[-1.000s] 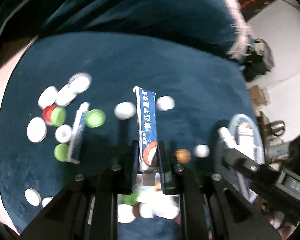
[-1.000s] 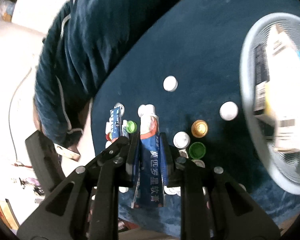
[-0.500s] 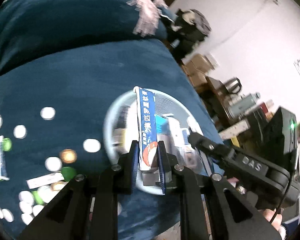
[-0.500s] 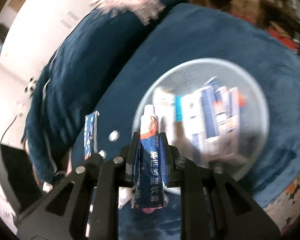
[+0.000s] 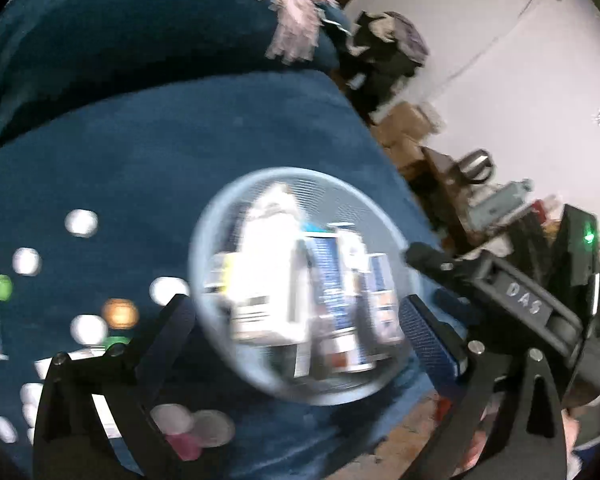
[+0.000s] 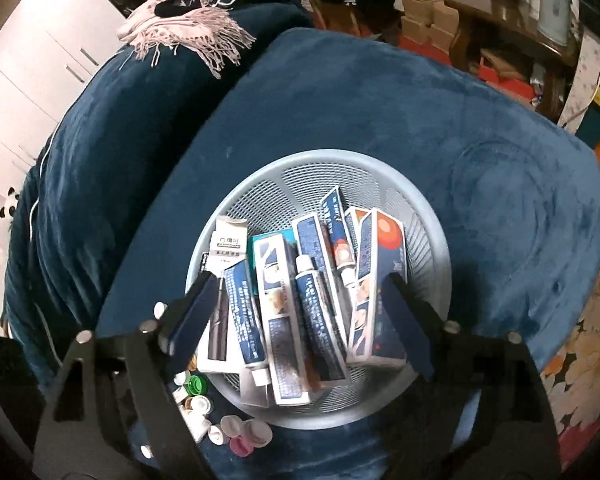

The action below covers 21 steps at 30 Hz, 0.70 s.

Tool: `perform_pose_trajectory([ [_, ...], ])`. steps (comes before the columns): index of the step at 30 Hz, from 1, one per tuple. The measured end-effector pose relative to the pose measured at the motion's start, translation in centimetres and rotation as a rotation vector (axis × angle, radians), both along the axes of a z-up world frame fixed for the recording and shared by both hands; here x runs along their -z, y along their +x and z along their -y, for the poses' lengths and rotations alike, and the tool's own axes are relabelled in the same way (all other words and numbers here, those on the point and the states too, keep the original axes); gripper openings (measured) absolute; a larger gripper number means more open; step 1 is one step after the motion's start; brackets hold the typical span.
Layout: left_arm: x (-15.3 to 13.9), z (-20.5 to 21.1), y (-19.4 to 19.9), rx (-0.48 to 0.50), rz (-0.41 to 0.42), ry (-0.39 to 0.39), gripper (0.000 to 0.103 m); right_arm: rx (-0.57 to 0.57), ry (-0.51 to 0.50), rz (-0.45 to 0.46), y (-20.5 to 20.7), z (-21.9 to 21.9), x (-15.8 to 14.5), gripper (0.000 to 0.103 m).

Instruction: Organize objects

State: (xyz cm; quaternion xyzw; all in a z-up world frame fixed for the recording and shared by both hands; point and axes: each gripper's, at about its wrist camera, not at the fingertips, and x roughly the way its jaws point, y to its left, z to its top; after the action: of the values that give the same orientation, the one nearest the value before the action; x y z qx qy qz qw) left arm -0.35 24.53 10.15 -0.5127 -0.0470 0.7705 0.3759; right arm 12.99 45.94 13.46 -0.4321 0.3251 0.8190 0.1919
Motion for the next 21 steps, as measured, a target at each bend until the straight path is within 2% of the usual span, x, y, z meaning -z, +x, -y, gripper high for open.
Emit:
perform_pose_trajectory([
  [4,-0.8,3.0,-0.1,-0.041,-0.08,-0.08,0.102,-0.07,0.013,0.017,-0.9,1.9,-0.1,0.085],
  [9,-1.4,7.2,-0.2,-0.077,-0.161,-0.17,0.102,-0.164,0.031,0.006,-2.4,5.5,-0.7,0.094],
  [11,-1.7,8.7,-0.4,-0.095,-0.181,-0.193,0.102,-0.202,0.034,0.006,-3.0,7.0,-0.7,0.095],
  [21,-1.5,16.4,-2.3,-0.224,-0.162,-0.233,0.102,-0.352,0.057,0.019,-5.5,13.7,-0.7,0.095],
])
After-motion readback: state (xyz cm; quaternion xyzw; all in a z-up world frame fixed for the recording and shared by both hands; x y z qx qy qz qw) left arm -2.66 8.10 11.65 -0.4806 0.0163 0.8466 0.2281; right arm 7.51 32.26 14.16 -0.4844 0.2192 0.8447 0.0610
